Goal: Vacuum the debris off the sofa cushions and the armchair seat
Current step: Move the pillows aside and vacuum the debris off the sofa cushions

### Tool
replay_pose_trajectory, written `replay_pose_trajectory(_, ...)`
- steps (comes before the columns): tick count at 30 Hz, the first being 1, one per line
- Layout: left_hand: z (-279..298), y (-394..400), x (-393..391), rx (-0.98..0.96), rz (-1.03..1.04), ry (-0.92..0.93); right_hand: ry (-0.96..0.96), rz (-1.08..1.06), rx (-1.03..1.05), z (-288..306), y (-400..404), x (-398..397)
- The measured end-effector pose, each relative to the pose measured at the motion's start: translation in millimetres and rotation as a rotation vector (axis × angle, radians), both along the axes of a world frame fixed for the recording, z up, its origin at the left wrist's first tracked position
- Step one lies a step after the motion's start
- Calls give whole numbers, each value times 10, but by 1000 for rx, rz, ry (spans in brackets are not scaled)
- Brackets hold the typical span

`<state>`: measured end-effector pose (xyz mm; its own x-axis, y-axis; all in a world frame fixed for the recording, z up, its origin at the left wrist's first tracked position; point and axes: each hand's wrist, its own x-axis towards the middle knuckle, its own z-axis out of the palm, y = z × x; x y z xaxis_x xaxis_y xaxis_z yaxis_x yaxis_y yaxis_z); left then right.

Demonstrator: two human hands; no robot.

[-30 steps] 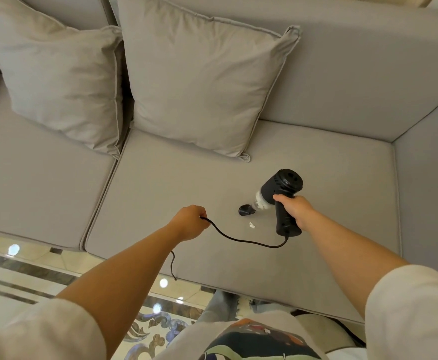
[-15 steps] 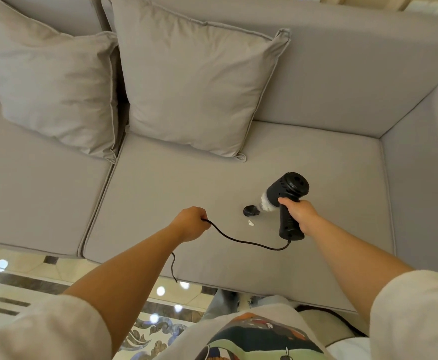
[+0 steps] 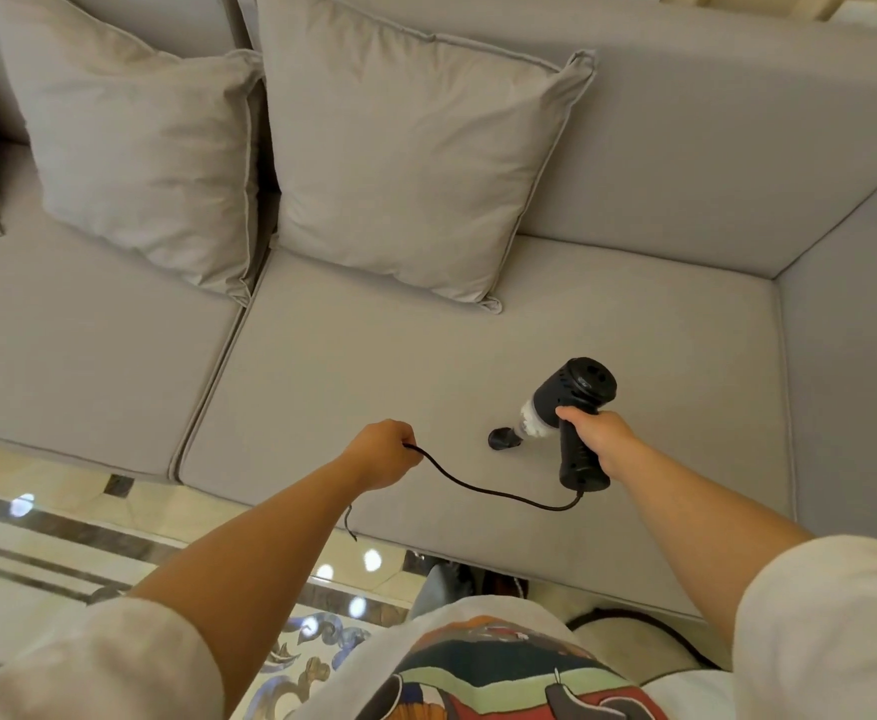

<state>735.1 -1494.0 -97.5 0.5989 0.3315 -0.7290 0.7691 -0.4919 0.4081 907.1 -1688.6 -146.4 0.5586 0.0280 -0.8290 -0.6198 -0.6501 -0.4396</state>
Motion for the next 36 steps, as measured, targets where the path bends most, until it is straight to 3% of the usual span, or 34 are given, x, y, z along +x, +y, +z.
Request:
replay_pose_trajectory(19, 115, -425, -208, 67, -8, -15, -27, 42, 4, 74, -417, -129)
replay_pose_trajectory(36, 499, -673, -623, 14, 174, -122, -56, 17, 98, 511, -551, -513)
